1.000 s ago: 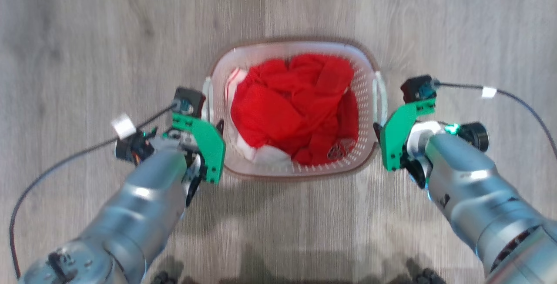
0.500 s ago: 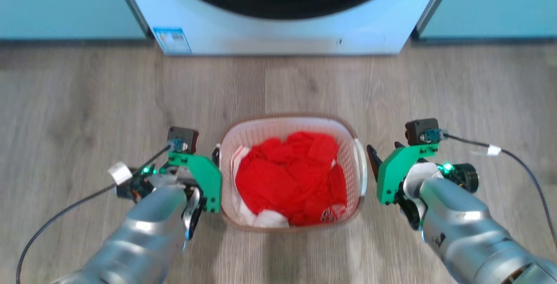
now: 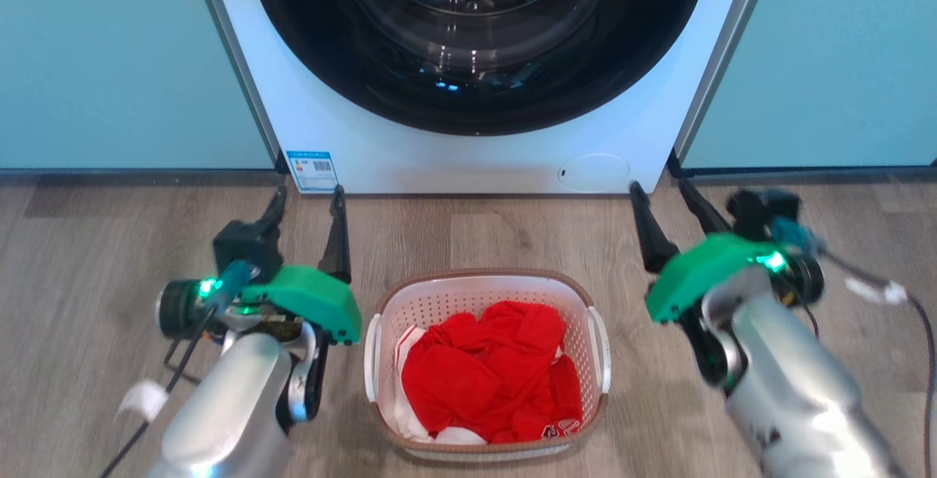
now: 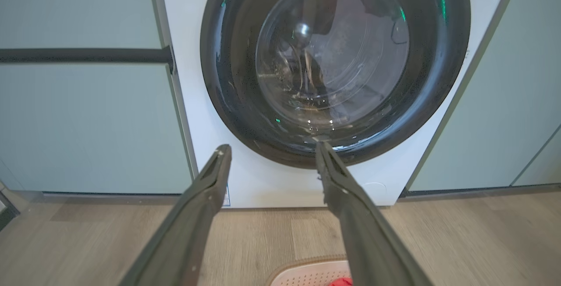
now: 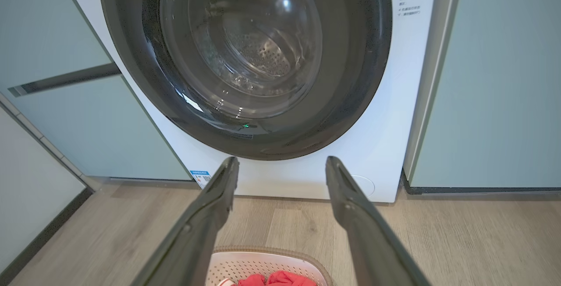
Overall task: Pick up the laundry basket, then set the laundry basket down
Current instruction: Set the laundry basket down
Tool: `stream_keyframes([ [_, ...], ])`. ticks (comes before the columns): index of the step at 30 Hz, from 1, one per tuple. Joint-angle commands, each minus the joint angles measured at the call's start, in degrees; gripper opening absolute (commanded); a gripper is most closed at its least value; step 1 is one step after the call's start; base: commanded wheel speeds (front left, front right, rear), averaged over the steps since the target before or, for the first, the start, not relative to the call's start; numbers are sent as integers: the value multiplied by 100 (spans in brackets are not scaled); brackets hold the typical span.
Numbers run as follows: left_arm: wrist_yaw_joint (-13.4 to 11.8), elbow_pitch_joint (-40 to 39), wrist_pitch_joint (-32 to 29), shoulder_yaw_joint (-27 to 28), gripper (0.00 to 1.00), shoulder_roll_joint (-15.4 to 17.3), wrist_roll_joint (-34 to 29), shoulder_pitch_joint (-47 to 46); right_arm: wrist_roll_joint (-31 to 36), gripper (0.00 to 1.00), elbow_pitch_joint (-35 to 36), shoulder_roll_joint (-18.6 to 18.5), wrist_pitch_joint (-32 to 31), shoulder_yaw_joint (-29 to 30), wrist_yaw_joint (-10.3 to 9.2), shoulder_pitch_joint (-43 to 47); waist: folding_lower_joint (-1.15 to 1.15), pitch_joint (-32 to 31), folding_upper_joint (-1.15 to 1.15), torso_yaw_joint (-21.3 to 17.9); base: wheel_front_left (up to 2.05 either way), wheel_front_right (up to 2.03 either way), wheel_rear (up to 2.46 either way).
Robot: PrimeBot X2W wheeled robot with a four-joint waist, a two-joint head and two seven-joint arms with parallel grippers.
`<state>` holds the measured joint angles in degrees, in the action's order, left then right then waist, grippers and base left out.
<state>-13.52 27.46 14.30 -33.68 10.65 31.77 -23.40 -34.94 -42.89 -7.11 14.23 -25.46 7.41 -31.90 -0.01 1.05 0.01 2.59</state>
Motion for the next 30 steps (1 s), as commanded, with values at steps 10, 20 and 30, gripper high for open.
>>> stream_keyframes([
  [10, 742, -1924, 69, 2216, 100, -619, -1594, 1287, 1765, 100, 3031, 318, 76, 1351, 8, 1898, 1, -218, -1, 28, 0, 0, 0],
  [20, 1226, -1868, 70, 2457, 100, -773, -2030, 1906, 2420, 100, 3238, 402, 76, 1738, 8, 2681, 1, -281, -1, 21, 0, 0, 0],
  [30, 1183, -1769, 70, 2352, 100, -776, -2052, 1991, 2393, 100, 3208, 421, 76, 1659, 8, 2759, 1, -281, -1, -117, 0, 0, 0],
])
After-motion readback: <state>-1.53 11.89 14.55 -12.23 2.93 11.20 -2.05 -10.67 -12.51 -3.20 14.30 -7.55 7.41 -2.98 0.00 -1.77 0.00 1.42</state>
